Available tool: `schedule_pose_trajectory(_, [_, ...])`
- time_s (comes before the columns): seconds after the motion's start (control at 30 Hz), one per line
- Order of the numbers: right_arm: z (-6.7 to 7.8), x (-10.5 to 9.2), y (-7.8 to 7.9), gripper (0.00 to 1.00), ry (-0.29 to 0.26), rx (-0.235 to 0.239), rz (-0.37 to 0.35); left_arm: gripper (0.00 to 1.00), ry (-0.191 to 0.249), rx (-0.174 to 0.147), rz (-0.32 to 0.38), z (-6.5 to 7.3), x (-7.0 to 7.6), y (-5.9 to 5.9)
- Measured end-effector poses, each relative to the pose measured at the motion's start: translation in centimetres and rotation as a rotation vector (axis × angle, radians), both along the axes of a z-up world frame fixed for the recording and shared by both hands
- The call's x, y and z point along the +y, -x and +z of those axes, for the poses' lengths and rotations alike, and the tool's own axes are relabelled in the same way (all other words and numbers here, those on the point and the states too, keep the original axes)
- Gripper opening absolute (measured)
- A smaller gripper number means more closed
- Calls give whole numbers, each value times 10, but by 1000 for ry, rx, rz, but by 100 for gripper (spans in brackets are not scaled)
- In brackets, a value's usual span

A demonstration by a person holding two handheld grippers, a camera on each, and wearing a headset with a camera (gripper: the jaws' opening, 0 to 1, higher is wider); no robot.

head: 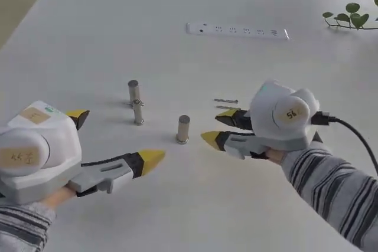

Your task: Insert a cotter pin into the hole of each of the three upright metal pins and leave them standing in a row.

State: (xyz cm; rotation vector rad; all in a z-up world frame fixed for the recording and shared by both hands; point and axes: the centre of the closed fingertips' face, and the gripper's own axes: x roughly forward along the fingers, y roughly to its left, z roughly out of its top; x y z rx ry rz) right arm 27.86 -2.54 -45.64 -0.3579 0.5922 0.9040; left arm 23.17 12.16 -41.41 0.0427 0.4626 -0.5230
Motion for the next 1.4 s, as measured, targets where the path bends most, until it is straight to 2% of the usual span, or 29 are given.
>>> schedule_pose_trajectory(0.23, [-1,-22,-21,25,79,36,15,97,6,-6,-18,3,-5,2])
schedule_pose_trajectory(0.47, [-7,-33,-34,25,162,91,32,99,2,-12,-30,8,-6,1])
schedule_pose_trajectory(0.6, [-11,-38,-42,24,202,117,39,99,6,-3,-32,6,-6,2])
schedule_pose_trajectory(0.67, [-15,-39,-52,23,212,128,46,99,10,-1,-37,6,-6,3])
schedule_pose_trajectory(0.8, [-21,-42,-54,21,246,157,60,99,12,1,-37,5,-6,3])
schedule_pose_trajectory(0.97, [-28,-45,-55,18,276,220,60,99,14,6,-44,4,-5,3])
schedule_pose_trajectory(1.07, [-30,-45,-56,14,293,225,74,99,16,9,-46,3,-5,2])
schedule_pose_trajectory(1.13, [-32,-48,-57,14,319,240,82,99,16,8,-48,3,-5,2])
schedule_pose_trajectory(1.2, [-33,-49,-57,12,322,264,85,98,17,11,-58,2,-6,3])
schedule_pose_trajectory(1.3, [-35,-51,-57,9,369,253,124,97,13,16,-76,0,-9,4])
schedule_pose_trajectory(1.4, [-34,-52,-59,6,392,243,148,97,10,21,-82,-1,-10,5])
